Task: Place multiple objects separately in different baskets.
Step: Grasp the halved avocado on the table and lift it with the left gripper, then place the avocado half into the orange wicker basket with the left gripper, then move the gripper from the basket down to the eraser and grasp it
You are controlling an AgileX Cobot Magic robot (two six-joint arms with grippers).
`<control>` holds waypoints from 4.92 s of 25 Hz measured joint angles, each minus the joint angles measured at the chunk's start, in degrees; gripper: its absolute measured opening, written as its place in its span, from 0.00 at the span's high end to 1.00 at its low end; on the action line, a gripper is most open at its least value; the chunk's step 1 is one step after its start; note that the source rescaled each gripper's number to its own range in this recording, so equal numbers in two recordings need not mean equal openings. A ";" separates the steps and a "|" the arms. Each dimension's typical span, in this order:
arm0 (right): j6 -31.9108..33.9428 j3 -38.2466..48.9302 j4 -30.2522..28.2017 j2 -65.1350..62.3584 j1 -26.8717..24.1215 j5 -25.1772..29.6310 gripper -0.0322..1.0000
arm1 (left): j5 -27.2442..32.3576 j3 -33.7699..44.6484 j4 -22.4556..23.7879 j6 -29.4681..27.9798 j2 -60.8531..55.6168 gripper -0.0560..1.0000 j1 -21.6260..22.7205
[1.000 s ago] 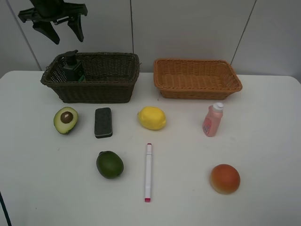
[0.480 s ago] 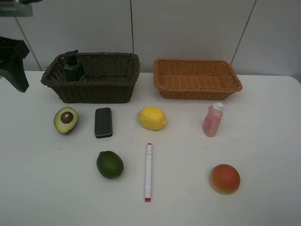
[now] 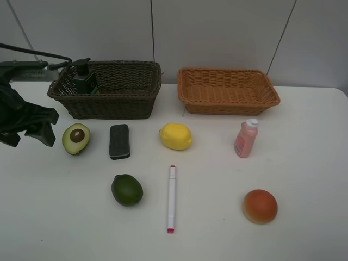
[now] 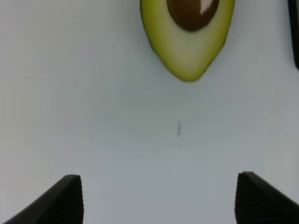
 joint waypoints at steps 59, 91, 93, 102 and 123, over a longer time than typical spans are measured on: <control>0.00 0.00 0.04 0.00 0.00 0.00 0.00 | 2.51 -21.28 -13.38 8.35 6.97 0.50 -4.54; 0.00 0.00 0.04 0.00 0.00 0.00 0.00 | 14.40 -103.35 -13.31 -1.01 64.33 0.03 -26.55; 0.00 0.00 0.04 0.00 0.00 0.00 0.00 | 22.49 -103.38 -13.04 -2.94 60.86 0.03 -26.55; 0.00 0.00 0.04 0.00 0.00 0.00 0.00 | 30.37 -93.11 -10.59 -7.48 44.86 0.03 -26.60; 0.00 0.00 0.04 0.00 0.00 0.00 0.00 | 5.16 -18.65 4.49 -27.85 12.75 0.03 -25.59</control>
